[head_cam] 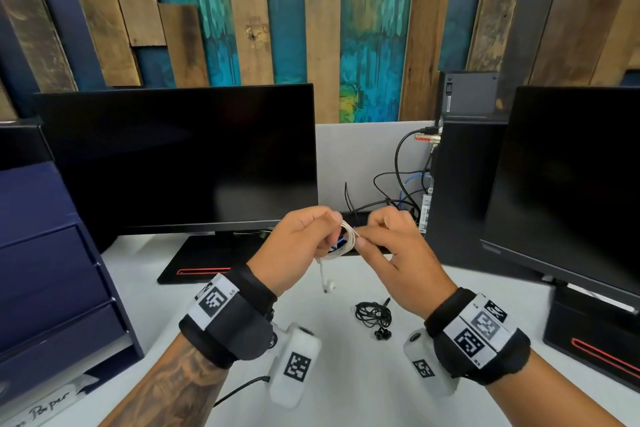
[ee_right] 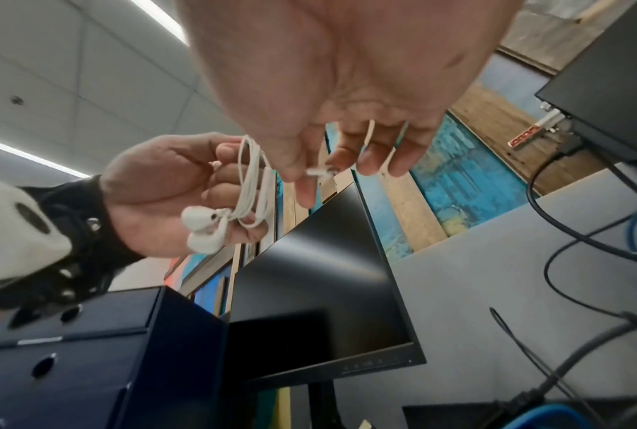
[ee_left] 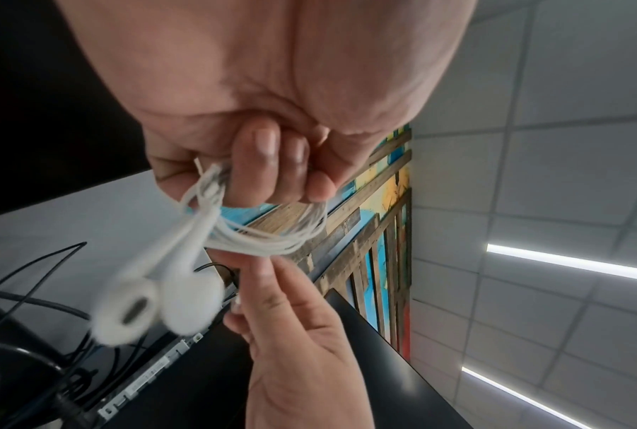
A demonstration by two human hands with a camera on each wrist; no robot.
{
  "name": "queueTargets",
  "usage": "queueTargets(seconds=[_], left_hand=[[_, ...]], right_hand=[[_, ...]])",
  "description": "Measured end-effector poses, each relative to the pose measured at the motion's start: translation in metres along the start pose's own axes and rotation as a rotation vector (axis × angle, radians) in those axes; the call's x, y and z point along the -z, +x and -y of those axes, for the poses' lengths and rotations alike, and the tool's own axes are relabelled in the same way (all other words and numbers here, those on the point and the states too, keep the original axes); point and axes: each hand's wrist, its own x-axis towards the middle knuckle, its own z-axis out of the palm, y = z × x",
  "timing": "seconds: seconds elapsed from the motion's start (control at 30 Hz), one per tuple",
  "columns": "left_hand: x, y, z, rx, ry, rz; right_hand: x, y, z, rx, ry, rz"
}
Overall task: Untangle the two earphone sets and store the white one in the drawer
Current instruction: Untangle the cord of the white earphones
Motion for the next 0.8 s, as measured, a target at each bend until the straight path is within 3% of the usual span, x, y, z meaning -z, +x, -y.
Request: queueTargets(seconds=[0.07, 0.23, 0.33, 0.5, 0.63, 0.7, 0.8], left_hand=[[-0.001, 0.001, 0.001, 0.008, -0.015, 0.009], [-0.002, 0.006, 0.004, 0.006, -0.052, 0.049], [-0.003, 0.007, 0.003, 0.031, -0.099, 0.075], [-0.001, 0.007, 0.004, 0.042, -0.047, 0.05], [-0.005, 0.008, 0.006, 0.01, 0.018, -0.006], [-0.007, 0.008, 0.01, -0.001, 0.03, -0.008], [-0.007, 0.008, 0.012, -0.025, 0.018, -0.06]], right_hand=[[-0.002, 0.002, 0.002, -0.031, 0.063, -0.009], [-0.005, 0.009, 0.018, -0.229, 0.58, -0.107], [-0.002, 0.012, 0.022, -0.298, 0.772, -0.12], [0.001, 0.011, 0.025, -0.373, 0.809, -0.03], [0.002, 0.012, 0.028, -0.458, 1.041, 0.076], [0.003, 0.011, 0.031, -0.425, 1.008, 0.13], [0.003, 0.012, 0.037, -0.372, 0.872, 0.066]])
